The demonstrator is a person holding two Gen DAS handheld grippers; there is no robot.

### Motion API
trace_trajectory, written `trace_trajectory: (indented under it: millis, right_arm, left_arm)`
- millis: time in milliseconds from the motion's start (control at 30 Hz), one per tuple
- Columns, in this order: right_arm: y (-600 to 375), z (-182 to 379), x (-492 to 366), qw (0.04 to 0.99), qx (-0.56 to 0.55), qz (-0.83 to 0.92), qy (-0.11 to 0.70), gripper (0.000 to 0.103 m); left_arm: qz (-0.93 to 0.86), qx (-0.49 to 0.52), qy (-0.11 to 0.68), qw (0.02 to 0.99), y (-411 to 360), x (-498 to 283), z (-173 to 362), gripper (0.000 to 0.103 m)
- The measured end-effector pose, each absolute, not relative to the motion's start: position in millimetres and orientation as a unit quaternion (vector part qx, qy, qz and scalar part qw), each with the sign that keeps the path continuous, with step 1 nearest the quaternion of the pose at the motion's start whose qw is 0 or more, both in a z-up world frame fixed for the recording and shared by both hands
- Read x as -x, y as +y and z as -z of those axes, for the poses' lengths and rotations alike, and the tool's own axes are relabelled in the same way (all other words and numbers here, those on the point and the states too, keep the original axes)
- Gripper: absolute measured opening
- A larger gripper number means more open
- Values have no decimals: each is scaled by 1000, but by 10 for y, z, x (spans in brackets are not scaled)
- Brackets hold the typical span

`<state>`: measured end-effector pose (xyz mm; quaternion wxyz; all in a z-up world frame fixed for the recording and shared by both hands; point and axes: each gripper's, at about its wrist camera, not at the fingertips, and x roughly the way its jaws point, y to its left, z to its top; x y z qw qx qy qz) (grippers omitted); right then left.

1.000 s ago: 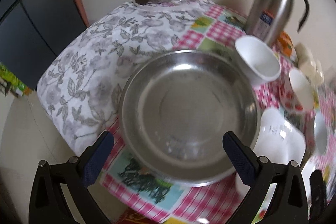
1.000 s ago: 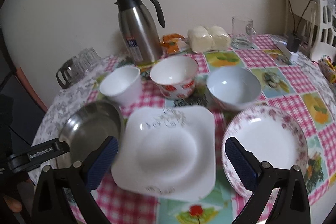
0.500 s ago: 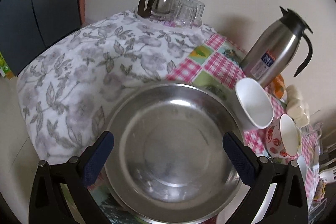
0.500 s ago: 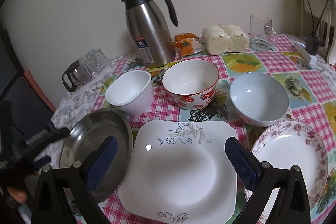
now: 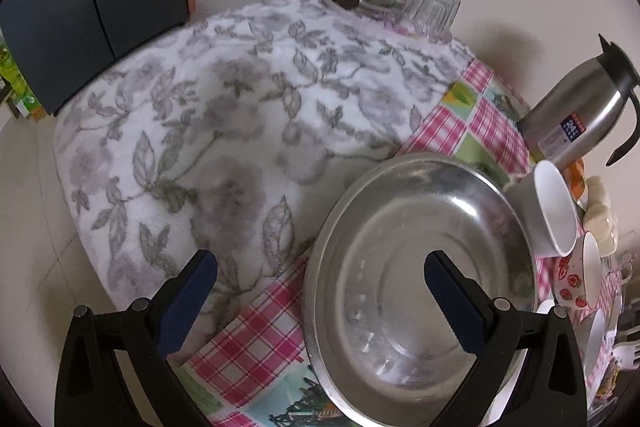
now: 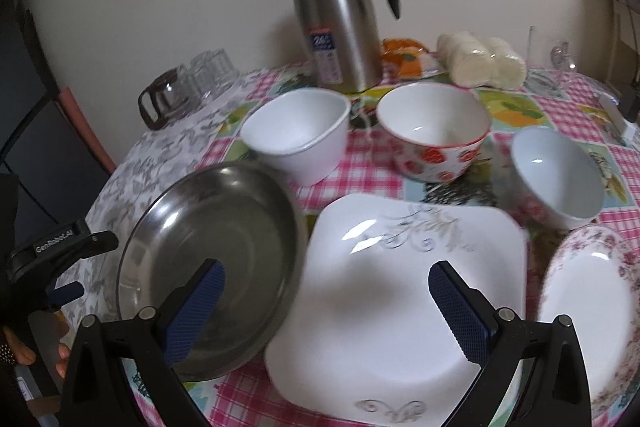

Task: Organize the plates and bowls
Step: 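Move both grippers toward the rim of the large steel tray, then close both grippers on the steel tray rim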

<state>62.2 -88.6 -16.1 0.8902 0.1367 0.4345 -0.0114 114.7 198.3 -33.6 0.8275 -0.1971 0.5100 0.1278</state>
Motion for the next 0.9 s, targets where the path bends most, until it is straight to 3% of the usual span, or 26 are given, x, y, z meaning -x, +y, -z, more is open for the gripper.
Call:
trace_trajectory:
  millis: [100,167,467,700,767,900]
  right_arm:
    - [-793,213,-637,892,-129,9,434,103]
    - [-738,243,-654,891,-124,7,436,101]
    - [-540,392,-717,880,-130,-40,454,60]
    - [-458,390,-723,882,-122,-57,452,37]
    - [-448,396,-728,881,-124,-62,453,35]
    - [-413,406,-726,878,-122,-70,457,32]
  left_arm:
    - [-121,206,522,819,2022,-1178,440,98]
    - [-114,210,527,816,2038,-1199,486,86]
    - [-81,234,539,805,1996,-1240,652,46]
    - [-92,246,544,797,2033,-1238,736,28]
    - [-103,241,544,797,2054,-1224,745,22]
    - [-112,243,545,795,2078,-1194,748,22]
